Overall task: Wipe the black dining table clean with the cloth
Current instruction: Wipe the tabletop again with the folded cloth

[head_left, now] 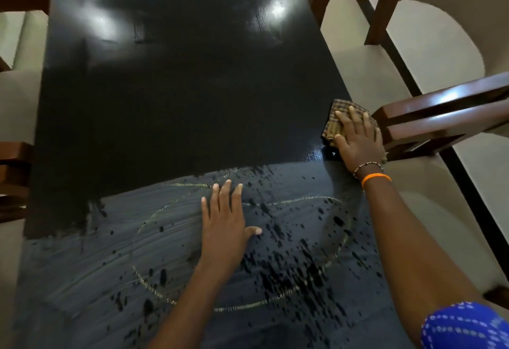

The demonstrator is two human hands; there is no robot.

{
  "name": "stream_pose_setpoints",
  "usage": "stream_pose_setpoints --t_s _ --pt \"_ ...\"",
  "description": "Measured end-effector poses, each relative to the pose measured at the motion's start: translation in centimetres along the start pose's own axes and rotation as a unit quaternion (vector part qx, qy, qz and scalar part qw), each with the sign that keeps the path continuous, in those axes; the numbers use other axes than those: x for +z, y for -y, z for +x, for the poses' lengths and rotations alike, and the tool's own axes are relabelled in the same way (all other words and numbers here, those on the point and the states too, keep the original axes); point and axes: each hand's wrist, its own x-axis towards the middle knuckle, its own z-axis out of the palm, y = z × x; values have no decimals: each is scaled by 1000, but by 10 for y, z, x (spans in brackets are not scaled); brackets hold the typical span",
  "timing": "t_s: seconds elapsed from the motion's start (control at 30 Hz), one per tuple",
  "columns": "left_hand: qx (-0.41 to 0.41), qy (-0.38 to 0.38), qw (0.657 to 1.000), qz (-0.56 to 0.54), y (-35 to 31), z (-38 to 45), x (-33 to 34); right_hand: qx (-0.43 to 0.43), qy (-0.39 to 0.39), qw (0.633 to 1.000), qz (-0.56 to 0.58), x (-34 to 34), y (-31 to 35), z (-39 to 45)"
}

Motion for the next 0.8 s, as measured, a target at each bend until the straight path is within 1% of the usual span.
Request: stream_pose_setpoints --t_s 0.07,0.13,0.23,0.33,0.4,0.47,0.53,0.6,0.7,0.8 --pt "-4 7 1000 1 -1 1 -1 0 -13 1000 -14 8 16 -11" --pt "-5 18 1000 4 -2 3 -3 -34 -10 999 -9 13 41 -24" --pt "-7 30 999 13 -6 5 -6 -106 29 994 20 23 90 -42" --pt "-13 31 999 16 -9 6 -9 -200 68 976 47 31 133 -61" --pt "-16 29 999 10 -10 6 -11 -260 82 961 44 33 136 -70" --pt "-13 29 999 11 -10 6 -11 -285 77 954 51 30 116 -72" --pt "-12 29 999 9 -9 6 -12 -278 68 957 52 24 86 -71" --pt "-11 28 999 11 -9 6 -12 -239 64 968 47 15 51 -67" --pt "-11 24 999 20 -11 5 -12 -135 52 987 73 -1 -6 -61" --pt "-14 16 1000 11 -13 4 -10 -34 33 991 124 -11 -40 -60"
